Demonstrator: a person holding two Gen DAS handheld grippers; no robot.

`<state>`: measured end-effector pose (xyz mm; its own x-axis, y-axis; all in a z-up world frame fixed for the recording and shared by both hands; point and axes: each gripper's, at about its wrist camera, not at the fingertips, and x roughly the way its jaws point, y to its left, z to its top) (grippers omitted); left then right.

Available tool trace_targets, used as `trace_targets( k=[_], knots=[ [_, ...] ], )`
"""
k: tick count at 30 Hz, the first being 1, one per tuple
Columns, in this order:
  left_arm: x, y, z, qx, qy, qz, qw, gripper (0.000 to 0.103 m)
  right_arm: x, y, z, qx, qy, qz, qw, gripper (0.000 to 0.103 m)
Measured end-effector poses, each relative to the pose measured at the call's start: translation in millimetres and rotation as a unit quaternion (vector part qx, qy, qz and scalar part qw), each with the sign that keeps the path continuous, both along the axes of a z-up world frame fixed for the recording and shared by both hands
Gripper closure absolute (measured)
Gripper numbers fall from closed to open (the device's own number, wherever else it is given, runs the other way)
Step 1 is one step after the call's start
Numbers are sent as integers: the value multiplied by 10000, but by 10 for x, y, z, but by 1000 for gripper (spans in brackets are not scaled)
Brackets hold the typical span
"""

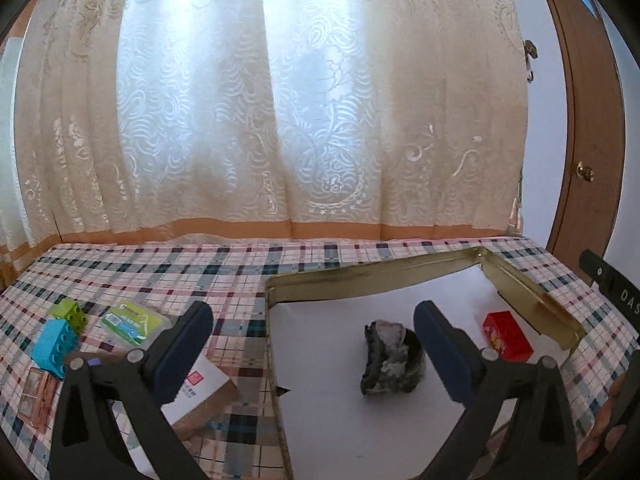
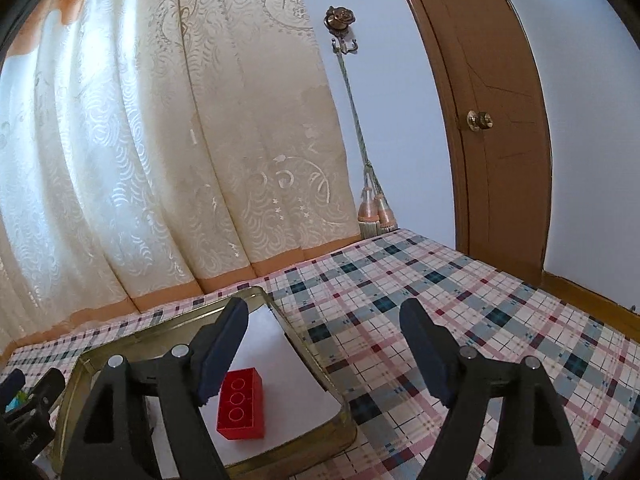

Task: Organize rigid objects
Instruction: 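Open the right gripper over the tray while the left releases the grey object there, then withdraw both grippers from the tray back over the remaining objects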

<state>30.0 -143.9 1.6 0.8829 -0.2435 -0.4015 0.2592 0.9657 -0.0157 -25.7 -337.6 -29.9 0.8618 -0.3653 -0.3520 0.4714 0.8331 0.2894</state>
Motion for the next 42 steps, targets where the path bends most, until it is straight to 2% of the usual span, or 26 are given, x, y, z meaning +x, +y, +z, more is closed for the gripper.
trace_targets(
  k=[4,14,20,27,30,36,42],
  knots=[
    [-76,47,-18,64,-86,-24,9999,2,-50,32,8,7,-157,-2,9999,23],
    [-144,249,-63,64,-44,114,9999,2,-93,245,29,-169,-171,36,9997,23],
    [-168,421,-69,-102,9,113,9999,2,-105,411,36,-420,-65,35,9991,23],
    [-213,559,-72,-54,3,174,9998,2,-133,627,43,-560,-10,223,9982,23],
    [-225,617,-75,-77,20,173,9998,2,-161,708,39,-481,-9,283,9984,23],
    [-276,782,-78,-144,22,143,9998,1,-207,861,-19,146,-20,447,9989,23],
    [-314,993,-79,-118,-1,300,9995,1,-220,1169,33,-67,-73,641,9979,23]
  ],
)
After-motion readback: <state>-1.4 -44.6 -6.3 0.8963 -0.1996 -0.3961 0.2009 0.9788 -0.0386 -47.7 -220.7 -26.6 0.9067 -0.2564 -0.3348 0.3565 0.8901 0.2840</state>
